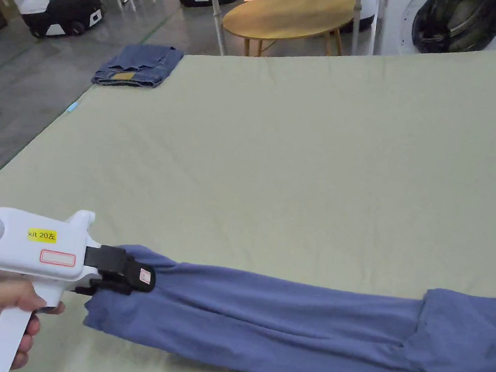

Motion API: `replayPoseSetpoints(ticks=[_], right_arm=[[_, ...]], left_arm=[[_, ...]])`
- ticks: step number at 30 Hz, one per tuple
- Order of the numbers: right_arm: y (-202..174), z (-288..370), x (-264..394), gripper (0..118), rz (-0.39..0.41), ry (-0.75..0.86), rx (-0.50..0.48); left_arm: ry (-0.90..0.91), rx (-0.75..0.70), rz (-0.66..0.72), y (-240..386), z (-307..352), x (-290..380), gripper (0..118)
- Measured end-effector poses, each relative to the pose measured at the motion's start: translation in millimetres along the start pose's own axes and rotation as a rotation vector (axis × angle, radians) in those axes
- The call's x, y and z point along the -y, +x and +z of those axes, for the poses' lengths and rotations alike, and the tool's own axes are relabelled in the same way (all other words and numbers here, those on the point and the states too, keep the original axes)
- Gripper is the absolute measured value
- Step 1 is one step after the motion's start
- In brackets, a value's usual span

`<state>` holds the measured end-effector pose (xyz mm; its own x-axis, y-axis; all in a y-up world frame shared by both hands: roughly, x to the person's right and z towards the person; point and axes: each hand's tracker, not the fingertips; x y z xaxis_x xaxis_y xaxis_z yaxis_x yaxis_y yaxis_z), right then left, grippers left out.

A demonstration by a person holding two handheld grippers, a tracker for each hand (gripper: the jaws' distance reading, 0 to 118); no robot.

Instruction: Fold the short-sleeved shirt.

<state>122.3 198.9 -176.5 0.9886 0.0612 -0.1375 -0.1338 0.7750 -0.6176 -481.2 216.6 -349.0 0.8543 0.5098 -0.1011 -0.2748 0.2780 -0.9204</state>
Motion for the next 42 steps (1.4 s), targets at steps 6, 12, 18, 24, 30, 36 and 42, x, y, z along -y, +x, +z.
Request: replayPoseSetpoints(ticks=[6, 12, 18, 24, 30, 36, 42], right_arm=[[21, 10, 0, 0, -0.198, 0.028, -0.095], [51, 26, 5, 0, -0.299, 0.051, -0.175], [85, 43, 17, 0, -0.296, 0.060, -0.112], [98, 34, 16, 0, -0.395, 0.036, -0.156], [87, 25, 14, 0, -0.410, 0.064, -0.286], [73, 7, 19, 0, -0.439, 0.017, -0.291], [77, 7, 28, 0, -0.482, -0.020, -0.289]], left_arm=[[-0.042, -0.063, -0.031, 81, -15, -2, 2], [-0.107, -0.057, -0.104, 168, -65, 1, 2], [-0.205, -0.066, -0.137, 205, -134, 21, 2], [-0.188, 0.127, 0.034, 206, -182, 44, 105], [-0.138, 0.007, -0.289, 221, -137, 45, 0], [-0.047, -0.161, -0.261, 212, -142, 52, 0], [-0.152, -0.130, -0.305, 233, -217, 78, 0]])
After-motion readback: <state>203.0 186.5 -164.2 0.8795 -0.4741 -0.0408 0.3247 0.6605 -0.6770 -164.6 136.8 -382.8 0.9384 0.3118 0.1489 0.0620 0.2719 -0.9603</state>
